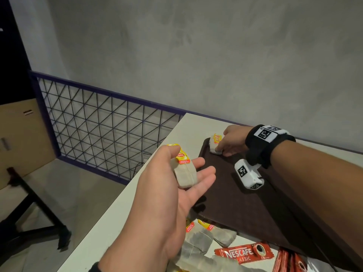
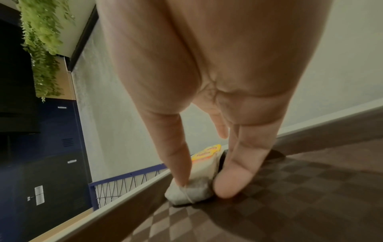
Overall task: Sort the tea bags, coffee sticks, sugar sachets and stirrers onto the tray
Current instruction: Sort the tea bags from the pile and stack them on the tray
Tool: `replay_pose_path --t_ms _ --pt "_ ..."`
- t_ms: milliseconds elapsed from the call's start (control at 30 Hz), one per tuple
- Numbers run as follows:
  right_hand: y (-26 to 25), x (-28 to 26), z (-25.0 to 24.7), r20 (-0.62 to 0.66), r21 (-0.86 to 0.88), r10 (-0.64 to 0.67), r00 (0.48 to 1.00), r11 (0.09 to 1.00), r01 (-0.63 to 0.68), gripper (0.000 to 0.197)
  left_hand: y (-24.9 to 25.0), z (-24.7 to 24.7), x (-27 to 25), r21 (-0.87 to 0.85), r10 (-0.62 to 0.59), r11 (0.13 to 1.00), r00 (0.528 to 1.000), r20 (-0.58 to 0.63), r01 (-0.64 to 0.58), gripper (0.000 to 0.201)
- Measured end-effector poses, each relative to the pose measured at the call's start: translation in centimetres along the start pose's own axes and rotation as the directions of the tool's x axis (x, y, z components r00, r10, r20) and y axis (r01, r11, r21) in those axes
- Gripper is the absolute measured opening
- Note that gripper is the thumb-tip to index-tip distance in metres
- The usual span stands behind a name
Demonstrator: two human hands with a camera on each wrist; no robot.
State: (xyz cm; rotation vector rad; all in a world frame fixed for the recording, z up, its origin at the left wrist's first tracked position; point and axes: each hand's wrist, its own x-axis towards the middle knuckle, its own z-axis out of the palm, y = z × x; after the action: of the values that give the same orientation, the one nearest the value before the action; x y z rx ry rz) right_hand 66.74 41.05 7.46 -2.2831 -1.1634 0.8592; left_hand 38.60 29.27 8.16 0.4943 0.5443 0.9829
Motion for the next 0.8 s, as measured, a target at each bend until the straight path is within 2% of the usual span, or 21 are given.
replay_pose_path --t_ms 167,300,367,433,500,567,667,733,800 --pt "-0.1 0.5 0.9 -0.025 0.059 -0.004 1.0 0.998 0.005 0.023 -0.2 0.0 0.2 -0.011 0.012 1.0 0.999 0.04 -0.012 0.018" --pt "-0.3 0.3 1.3 -0.059 0.13 -0.012 0.998 0.991 0.019 0.02 -0.4 -0.1 0.1 0.0 0.064 0.998 0.994 0.084 -0.065 0.025" --pt "-0.3 -0.5 1.0 -0.074 0.152 -0.007 0.997 0.988 0.019 0.02 -0.5 -0.2 0.3 0.051 0.077 0.995 0.993 0.091 -0.082 0.026" --pt "-0.5 -2.2 0.1 -0.117 0.09 -0.033 0.993 0.995 0.043 0.022 -0.5 -0.4 0.5 0.13 0.078 0.987 0.993 0.094 -0.09 0.025" --pt "-1.1 -4.9 -1.0 -0.128 0.068 -0.122 0.984 0.989 0.131 0.024 -0.5 -0.4 0.5 0.169 0.082 0.981 0.992 0.091 -0.097 0.022" --pt "-2.0 -8.4 -1.8 -0.065 0.203 -0.246 0.967 0.946 0.254 0.033 -0.3 -0.4 0.3 0.174 0.083 0.98 0.993 0.086 -0.097 0.021" --pt "-3.5 -14.3 -1.9 0.06 0.399 -0.433 0.9 0.836 0.376 0.047 -0.4 -0.2 0.0 0.197 0.079 0.976 0.993 0.092 -0.096 0.02" --pt "-3.9 -17.8 -1.2 0.126 0.428 -0.514 0.848 0.8 0.421 0.046 -0.6 -0.1 -0.1 0.216 0.075 0.972 0.993 0.093 -0.094 0.019" --pt "-3.8 -20.3 -0.1 0.136 0.384 -0.557 0.82 0.792 0.474 0.046 -0.9 -0.1 -0.3 0.233 0.074 0.968 0.992 0.106 -0.097 0.019"
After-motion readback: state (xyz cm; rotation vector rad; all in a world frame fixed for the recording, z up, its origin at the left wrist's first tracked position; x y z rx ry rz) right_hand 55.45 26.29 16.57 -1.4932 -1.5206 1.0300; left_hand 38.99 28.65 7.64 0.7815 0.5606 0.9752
